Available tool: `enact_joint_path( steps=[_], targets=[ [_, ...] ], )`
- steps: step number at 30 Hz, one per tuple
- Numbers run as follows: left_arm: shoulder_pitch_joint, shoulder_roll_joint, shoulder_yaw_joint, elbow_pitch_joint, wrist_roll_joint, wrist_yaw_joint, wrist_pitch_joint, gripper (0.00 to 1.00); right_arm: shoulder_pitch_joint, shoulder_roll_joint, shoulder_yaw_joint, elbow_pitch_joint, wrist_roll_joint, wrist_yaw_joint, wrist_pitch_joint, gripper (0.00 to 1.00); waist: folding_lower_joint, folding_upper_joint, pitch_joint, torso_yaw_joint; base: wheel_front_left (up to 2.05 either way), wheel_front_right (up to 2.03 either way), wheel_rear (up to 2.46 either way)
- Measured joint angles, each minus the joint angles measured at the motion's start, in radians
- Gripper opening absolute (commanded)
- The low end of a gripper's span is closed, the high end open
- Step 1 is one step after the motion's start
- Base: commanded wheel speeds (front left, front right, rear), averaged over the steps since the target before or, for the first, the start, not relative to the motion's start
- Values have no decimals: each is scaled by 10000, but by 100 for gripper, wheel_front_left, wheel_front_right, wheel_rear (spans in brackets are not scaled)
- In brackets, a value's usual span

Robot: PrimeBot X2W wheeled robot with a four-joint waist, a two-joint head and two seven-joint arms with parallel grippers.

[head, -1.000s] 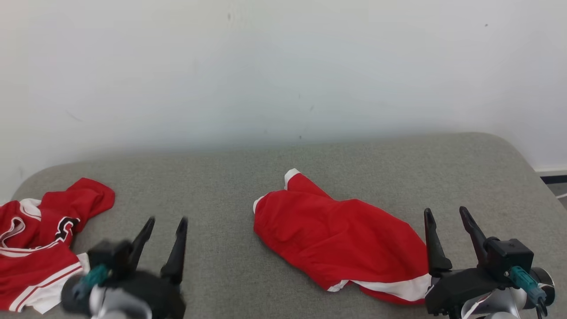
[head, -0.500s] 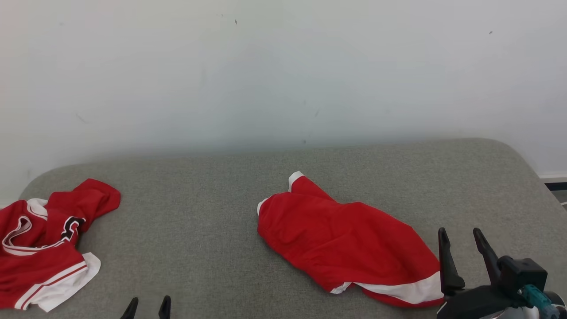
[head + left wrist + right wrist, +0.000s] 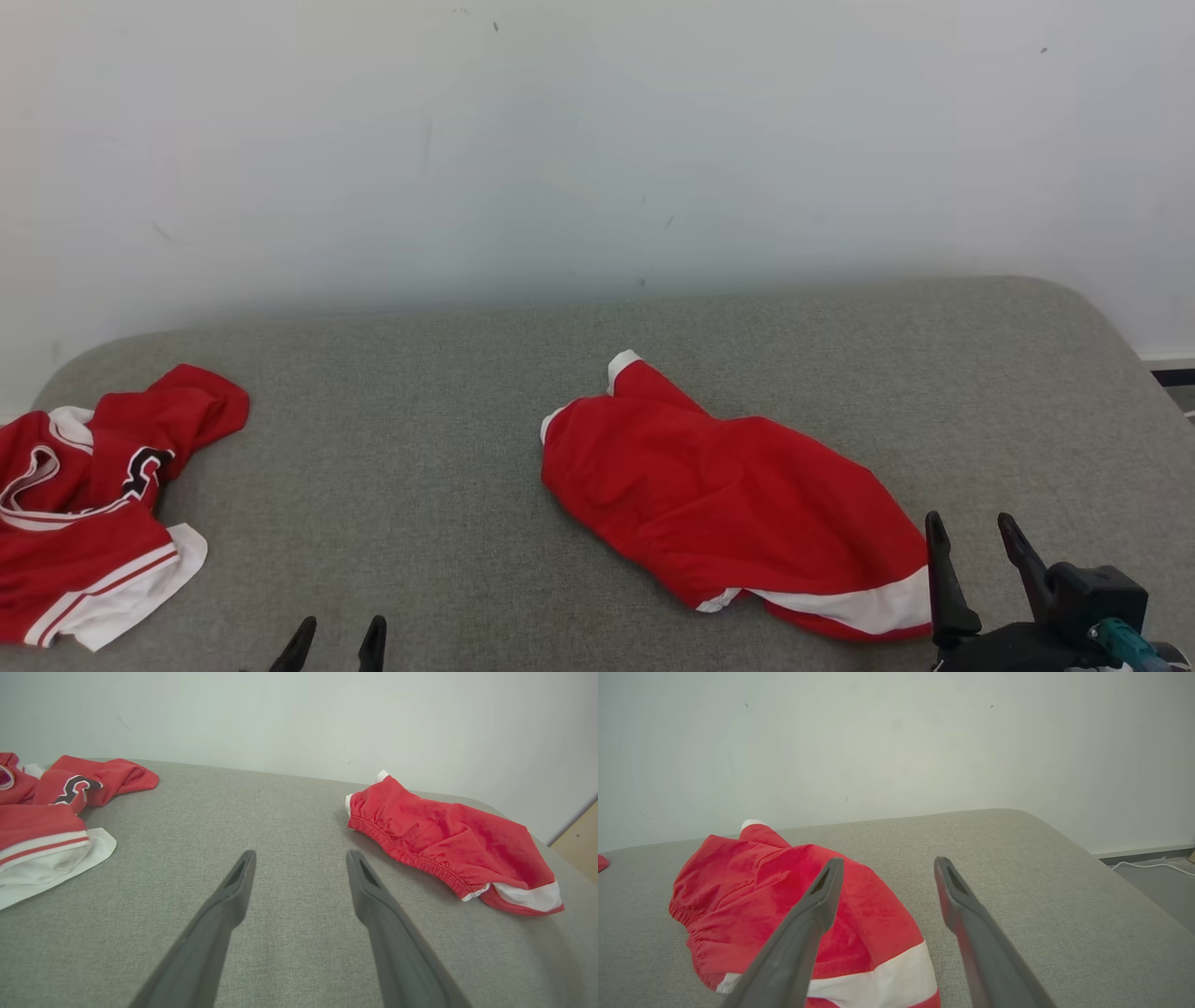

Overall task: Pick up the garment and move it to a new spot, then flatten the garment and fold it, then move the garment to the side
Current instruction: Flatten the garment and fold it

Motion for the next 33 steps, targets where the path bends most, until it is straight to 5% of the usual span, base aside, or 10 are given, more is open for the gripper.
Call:
enact_joint_path(
  steps=[25,33],
  targets=[
    [112,-403,-52,-851,268,-38,1755,100,-470,2,433,44,-33,90,146,100,0,0,236,-605,0,0,0],
    [-581,-874,-773,192,98,-610,2197,100,-593,-10,614,46,-132,125,270,100,0,1,360,-1302,0,0,0]
  ],
)
